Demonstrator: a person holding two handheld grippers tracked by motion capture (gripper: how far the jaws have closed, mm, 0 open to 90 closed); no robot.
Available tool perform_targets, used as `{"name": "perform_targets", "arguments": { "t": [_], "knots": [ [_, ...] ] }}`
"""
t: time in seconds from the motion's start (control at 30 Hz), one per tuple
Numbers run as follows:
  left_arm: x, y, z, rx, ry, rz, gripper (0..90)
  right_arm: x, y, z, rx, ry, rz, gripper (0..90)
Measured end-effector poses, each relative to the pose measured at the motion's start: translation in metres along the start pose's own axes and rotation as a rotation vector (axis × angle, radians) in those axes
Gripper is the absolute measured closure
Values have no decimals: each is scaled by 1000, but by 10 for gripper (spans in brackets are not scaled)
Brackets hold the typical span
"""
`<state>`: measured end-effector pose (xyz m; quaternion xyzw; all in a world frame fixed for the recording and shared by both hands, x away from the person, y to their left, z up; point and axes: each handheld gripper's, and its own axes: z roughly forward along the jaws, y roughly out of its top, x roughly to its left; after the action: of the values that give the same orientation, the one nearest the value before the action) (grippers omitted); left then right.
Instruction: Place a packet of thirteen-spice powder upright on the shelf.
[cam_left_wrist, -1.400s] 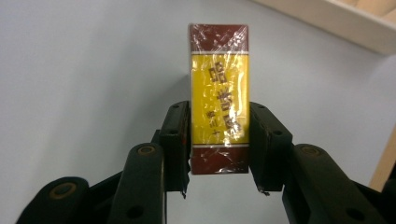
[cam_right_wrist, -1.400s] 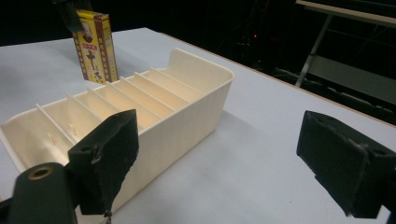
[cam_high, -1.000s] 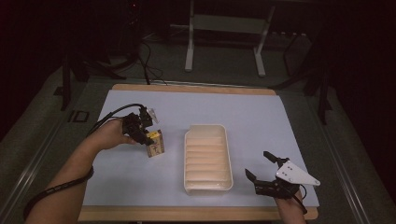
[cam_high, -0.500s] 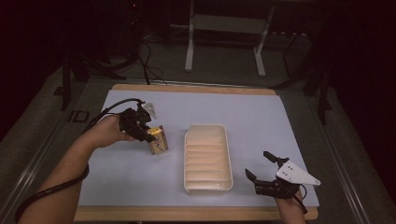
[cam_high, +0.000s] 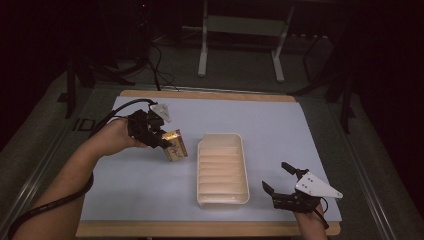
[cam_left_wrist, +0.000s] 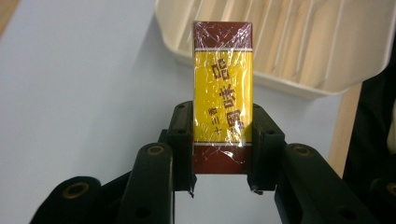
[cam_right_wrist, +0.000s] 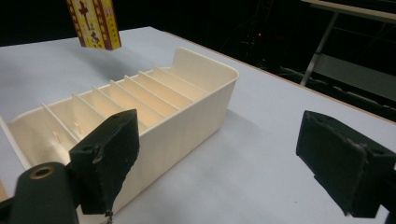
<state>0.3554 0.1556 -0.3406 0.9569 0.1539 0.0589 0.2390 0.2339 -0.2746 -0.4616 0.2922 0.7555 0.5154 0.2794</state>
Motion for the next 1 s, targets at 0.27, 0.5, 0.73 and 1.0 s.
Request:
{"name": "perform_targets", "arguments": {
  "t": [0.27, 0.5, 0.73, 1.0],
  "knots": [
    [-10, 18, -6, -32, -12, 49, 679, 0, 0, 0, 2, 3, -1, 133],
    [-14, 29, -13, -85, -6, 63, 680, 0, 0, 0, 0, 5, 2, 133],
    [-17, 39, -15, -132, -19, 71, 680, 0, 0, 1, 5, 5, 0, 133],
    [-20, 51, -8, -165, -15, 65, 680, -1, 0, 0, 3, 3, 0, 133]
  ]
}}
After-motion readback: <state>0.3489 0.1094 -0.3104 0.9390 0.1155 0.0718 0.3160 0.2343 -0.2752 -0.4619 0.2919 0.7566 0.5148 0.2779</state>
